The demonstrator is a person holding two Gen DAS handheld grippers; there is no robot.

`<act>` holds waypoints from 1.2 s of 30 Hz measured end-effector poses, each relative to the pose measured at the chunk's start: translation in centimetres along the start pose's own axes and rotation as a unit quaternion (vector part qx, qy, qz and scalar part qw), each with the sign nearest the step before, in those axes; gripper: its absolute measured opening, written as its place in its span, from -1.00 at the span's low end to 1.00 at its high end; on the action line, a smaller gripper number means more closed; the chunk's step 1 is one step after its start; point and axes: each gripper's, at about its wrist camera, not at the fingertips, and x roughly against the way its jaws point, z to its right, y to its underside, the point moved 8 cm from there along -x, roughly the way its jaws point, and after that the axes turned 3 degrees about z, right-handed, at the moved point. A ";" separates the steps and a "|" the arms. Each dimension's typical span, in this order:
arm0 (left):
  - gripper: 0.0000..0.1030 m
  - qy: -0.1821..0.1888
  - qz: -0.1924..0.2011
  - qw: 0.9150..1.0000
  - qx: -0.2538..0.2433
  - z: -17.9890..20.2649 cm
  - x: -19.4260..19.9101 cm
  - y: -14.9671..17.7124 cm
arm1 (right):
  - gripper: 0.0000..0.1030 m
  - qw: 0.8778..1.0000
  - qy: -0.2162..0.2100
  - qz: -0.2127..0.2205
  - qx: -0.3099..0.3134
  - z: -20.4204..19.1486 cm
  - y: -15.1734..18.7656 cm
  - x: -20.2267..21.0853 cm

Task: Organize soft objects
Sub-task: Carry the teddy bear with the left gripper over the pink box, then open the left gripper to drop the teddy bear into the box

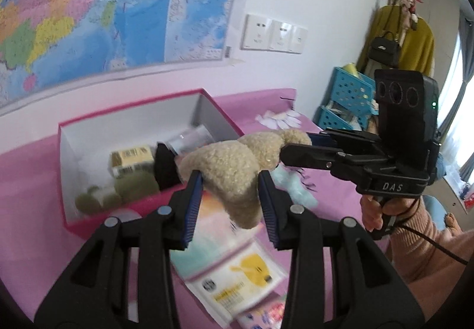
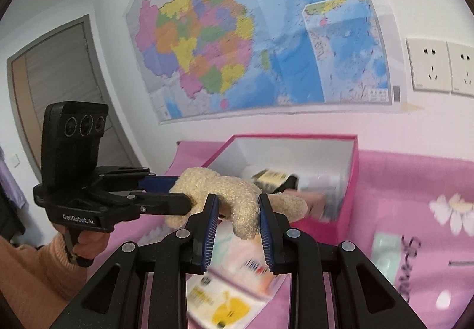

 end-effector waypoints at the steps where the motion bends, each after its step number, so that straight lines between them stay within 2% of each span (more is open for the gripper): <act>1: -0.21 -0.004 -0.001 1.000 0.000 -0.2 -0.4 -0.3 | -0.49 1.000 0.004 0.001 0.001 0.5 -0.5 -0.6; 5: -0.21 -0.023 -0.017 1.000 0.008 -2.2 -3.0 -1.3 | -0.49 1.000 0.014 -0.007 0.003 2.2 -1.5 -2.7; 11: -0.21 -0.049 -0.041 0.998 0.012 -4.0 -6.0 -1.3 | -0.48 0.999 0.031 -0.029 0.006 4.3 -1.3 -5.8; 24: -0.21 -0.075 -0.065 0.994 0.037 -6.9 -7.9 -0.6 | -0.46 0.998 0.035 -0.058 -0.009 5.6 -0.4 -9.3; 26: -0.21 -0.084 -0.063 0.994 0.037 -7.3 -7.8 -0.4 | -0.42 0.997 0.037 -0.070 -0.011 5.7 0.0 -9.9; 27: -0.21 -0.094 -0.062 0.993 0.039 -7.6 -7.7 -0.3 | -0.31 0.996 0.041 -0.077 -0.010 5.8 0.2 -10.2; 29: -0.21 -0.104 -0.057 0.992 0.042 -7.8 -7.4 -0.2 | -0.25 0.994 0.056 -0.087 -0.017 6.3 0.7 -10.5; 32: -0.21 -0.118 -0.040 0.991 0.048 -8.1 -6.2 0.0 | -0.23 0.995 0.058 -0.079 -0.028 6.5 1.0 -9.7; 36: -0.21 -0.108 -0.002 0.993 0.043 -7.1 -3.4 -0.1 | -0.20 0.996 0.055 -0.065 -0.038 6.2 1.3 -7.4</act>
